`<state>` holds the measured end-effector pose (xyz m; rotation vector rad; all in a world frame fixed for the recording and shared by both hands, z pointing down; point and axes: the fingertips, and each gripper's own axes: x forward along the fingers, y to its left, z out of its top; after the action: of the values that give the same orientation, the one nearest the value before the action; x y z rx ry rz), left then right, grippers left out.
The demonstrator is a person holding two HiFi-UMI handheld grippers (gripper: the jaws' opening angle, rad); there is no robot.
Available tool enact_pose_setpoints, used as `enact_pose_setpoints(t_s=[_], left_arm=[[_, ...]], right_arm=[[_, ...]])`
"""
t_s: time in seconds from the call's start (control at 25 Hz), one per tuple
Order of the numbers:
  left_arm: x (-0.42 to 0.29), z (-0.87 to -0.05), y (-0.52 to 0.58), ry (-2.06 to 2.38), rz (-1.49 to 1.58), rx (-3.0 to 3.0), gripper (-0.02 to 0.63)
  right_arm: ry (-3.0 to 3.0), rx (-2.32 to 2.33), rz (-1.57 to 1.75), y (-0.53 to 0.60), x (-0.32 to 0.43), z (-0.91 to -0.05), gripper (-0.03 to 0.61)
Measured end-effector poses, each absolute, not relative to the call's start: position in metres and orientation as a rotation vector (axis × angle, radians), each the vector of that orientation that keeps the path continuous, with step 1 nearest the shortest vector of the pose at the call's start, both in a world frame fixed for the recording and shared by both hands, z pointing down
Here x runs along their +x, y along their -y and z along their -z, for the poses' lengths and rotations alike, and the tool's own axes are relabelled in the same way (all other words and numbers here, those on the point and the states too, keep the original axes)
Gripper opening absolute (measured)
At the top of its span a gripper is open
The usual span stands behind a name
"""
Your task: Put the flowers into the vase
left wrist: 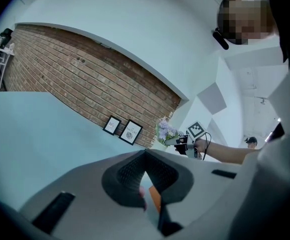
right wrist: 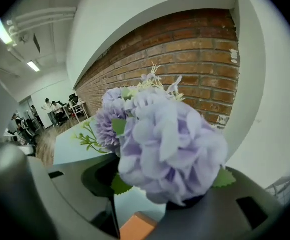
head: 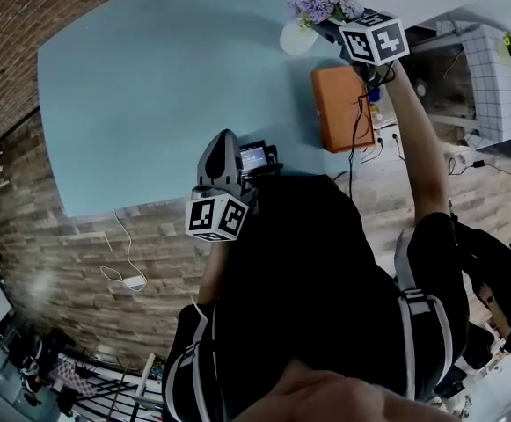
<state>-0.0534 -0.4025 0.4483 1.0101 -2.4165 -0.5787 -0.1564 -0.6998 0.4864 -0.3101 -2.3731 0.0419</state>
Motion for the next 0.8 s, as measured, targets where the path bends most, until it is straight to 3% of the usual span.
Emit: enact_pose_setpoints(t_s=[0.44, 0.8], left_arm=[[-0.054, -0.445, 0.417, 2.410, 0.584, 1.069, 0.029], [-0.068, -0.457, 0.405, 2.352, 0.570, 1.136, 0.029]], right_arm=[[2.024, -0.439, 0.064, 0.720, -0.085, -0.506, 0.225], [2.163, -0.408, -0.139, 0.693, -0.033, -0.484, 0.225]])
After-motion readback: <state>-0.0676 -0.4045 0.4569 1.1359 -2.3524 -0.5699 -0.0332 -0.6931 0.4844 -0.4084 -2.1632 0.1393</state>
